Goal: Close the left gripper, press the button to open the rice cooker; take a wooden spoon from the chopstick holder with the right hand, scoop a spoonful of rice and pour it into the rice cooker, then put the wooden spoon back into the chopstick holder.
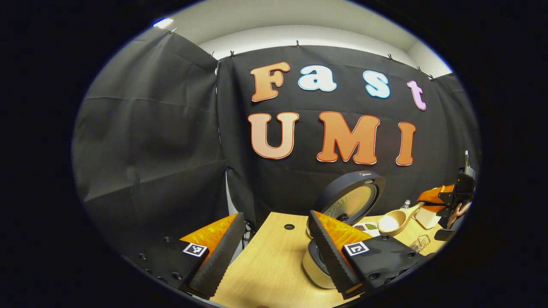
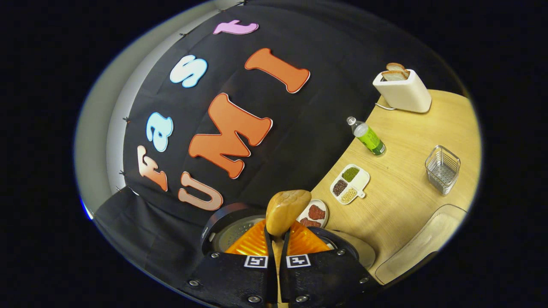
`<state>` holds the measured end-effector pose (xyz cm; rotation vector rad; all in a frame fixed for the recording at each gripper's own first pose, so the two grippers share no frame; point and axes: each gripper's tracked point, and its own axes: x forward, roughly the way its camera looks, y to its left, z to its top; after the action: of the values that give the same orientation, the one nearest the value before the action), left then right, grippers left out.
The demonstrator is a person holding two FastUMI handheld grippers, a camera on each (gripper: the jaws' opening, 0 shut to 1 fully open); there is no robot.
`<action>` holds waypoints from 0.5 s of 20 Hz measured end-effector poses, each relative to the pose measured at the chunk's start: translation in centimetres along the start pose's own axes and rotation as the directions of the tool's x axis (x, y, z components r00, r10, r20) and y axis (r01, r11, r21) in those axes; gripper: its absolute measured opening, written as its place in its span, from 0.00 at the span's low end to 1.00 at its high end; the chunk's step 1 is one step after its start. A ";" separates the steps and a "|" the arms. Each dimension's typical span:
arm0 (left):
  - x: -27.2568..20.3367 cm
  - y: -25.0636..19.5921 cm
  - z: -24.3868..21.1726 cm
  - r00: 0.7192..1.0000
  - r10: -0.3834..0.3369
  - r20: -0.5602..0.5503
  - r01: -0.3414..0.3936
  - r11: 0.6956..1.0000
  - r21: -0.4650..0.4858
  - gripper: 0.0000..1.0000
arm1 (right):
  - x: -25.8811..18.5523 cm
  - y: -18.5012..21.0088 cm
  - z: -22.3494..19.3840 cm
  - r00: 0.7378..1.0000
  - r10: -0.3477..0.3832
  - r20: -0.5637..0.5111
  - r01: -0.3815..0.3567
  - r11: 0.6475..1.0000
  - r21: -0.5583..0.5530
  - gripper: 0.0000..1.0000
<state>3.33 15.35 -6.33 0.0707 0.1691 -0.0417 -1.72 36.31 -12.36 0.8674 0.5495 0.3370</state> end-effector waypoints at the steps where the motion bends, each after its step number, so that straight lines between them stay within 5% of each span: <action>1: 0.0 0.1 -0.1 1.000 0.001 0.000 -0.001 1.000 -0.003 0.97 | 0.0 0.2 0.0 1.000 -0.001 0.006 0.001 1.000 -0.020 0.01; 10: 0.3 0.2 0.2 1.000 -0.011 0.002 0.011 1.000 -0.002 0.97 | -0.2 1.0 0.3 0.999 -0.005 0.037 0.010 0.992 -0.128 0.01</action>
<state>3.63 15.49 -6.20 0.0679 0.1678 -0.0520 -1.79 36.68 -11.33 0.7460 0.4923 0.3451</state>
